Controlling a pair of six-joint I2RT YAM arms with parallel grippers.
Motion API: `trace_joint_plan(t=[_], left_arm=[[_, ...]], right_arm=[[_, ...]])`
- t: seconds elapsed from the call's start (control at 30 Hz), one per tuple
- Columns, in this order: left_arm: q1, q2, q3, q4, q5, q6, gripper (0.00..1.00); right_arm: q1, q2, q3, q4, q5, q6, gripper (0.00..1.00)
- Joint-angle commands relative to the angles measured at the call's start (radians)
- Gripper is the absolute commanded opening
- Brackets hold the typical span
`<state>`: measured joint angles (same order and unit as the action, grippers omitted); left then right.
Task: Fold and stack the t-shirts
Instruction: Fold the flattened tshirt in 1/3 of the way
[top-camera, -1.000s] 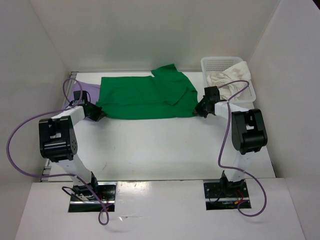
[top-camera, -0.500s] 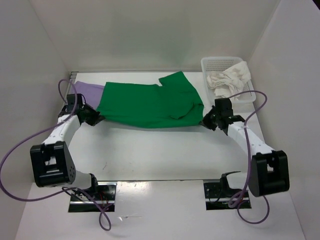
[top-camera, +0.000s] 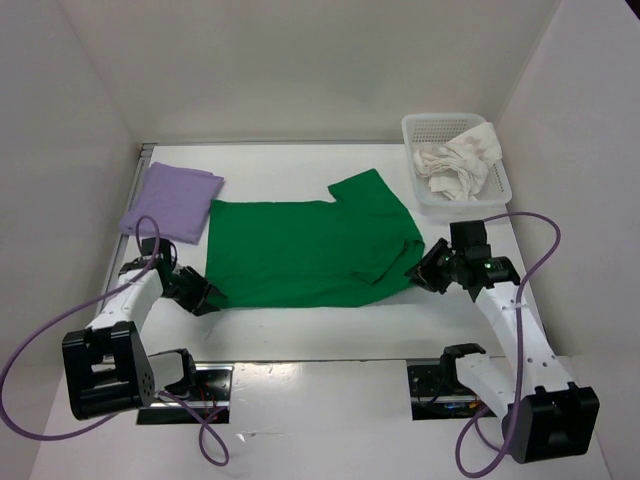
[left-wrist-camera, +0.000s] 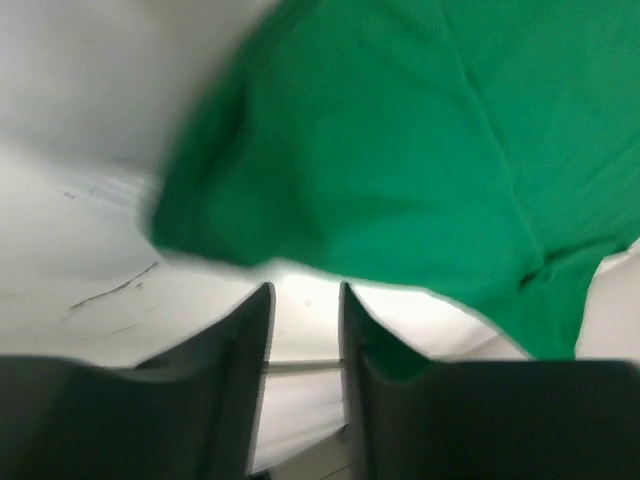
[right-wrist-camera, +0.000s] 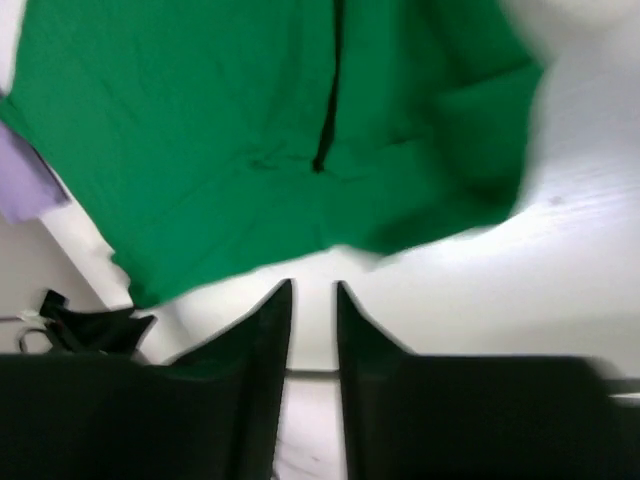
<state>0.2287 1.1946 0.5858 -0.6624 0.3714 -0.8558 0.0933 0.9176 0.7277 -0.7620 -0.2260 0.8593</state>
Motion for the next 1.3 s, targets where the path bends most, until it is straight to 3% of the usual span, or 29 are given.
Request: trace_joint_plan(t=[0.0, 0.07, 0.1, 0.2, 0.27, 0.3, 0.33, 0.37, 0.4, 0.47, 0.53, 0.57, 0.6, 0.67, 0.97, 1.27], left_arm=[[0.027, -0.046, 0.061, -0.083, 0.058, 0.040, 0.49], [0.027, -0.056, 0.124, -0.106, 0.018, 0.049, 0.60], [0.027, -0.056, 0.150, -0.121, 0.002, 0.063, 0.66], [0.027, -0.047, 0.250, -0.121, -0.046, 0.090, 0.66], [0.027, -0.038, 0.284, -0.106, -0.069, 0.113, 0.64], [0.018, -0.029, 0.284, -0.062, -0.069, 0.123, 0.61], [0.009, -0.029, 0.284, -0.033, -0.052, 0.123, 0.58], [0.009, -0.004, 0.264, 0.036, -0.001, 0.123, 0.47], [-0.005, 0.005, 0.244, 0.081, 0.035, 0.104, 0.43], [-0.055, 0.039, 0.220, 0.150, 0.050, 0.075, 0.28], [-0.145, 0.069, 0.220, 0.190, 0.020, 0.051, 0.23], [-0.173, 0.085, 0.220, 0.216, -0.020, 0.041, 0.19], [-0.195, 0.100, 0.229, 0.234, -0.020, 0.041, 0.16], [-0.262, 0.149, 0.229, 0.282, -0.043, 0.017, 0.12], [-0.321, 0.253, 0.169, 0.357, -0.077, -0.011, 0.12], [-0.321, 0.290, 0.169, 0.357, -0.086, -0.002, 0.13]], right_arm=[[-0.004, -0.033, 0.082, -0.137, -0.003, -0.028, 0.33], [-0.014, -0.045, 0.127, -0.163, 0.023, -0.061, 0.50], [-0.014, -0.045, 0.137, -0.163, 0.034, -0.071, 0.51], [-0.004, -0.010, 0.147, -0.114, 0.024, -0.091, 0.51], [0.023, 0.024, 0.147, -0.064, 0.011, -0.106, 0.42], [0.035, 0.056, 0.147, -0.033, 0.011, -0.106, 0.25], [0.049, 0.078, 0.112, 0.001, 0.011, -0.106, 0.15], [0.075, 0.104, 0.095, 0.069, 0.011, -0.106, 0.06], [0.091, 0.166, 0.064, 0.104, 0.002, -0.106, 0.00], [0.147, 0.249, 0.041, 0.217, 0.002, -0.065, 0.00], [0.183, 0.303, 0.027, 0.285, 0.011, -0.045, 0.06], [0.193, 0.335, 0.027, 0.329, 0.011, -0.036, 0.14], [0.209, 0.390, 0.027, 0.348, 0.011, -0.036, 0.33], [0.232, 0.429, 0.018, 0.403, 0.025, -0.025, 0.44], [0.252, 0.570, 0.018, 0.472, 0.046, -0.025, 0.45], [0.252, 0.558, 0.003, 0.429, 0.074, -0.016, 0.41]])
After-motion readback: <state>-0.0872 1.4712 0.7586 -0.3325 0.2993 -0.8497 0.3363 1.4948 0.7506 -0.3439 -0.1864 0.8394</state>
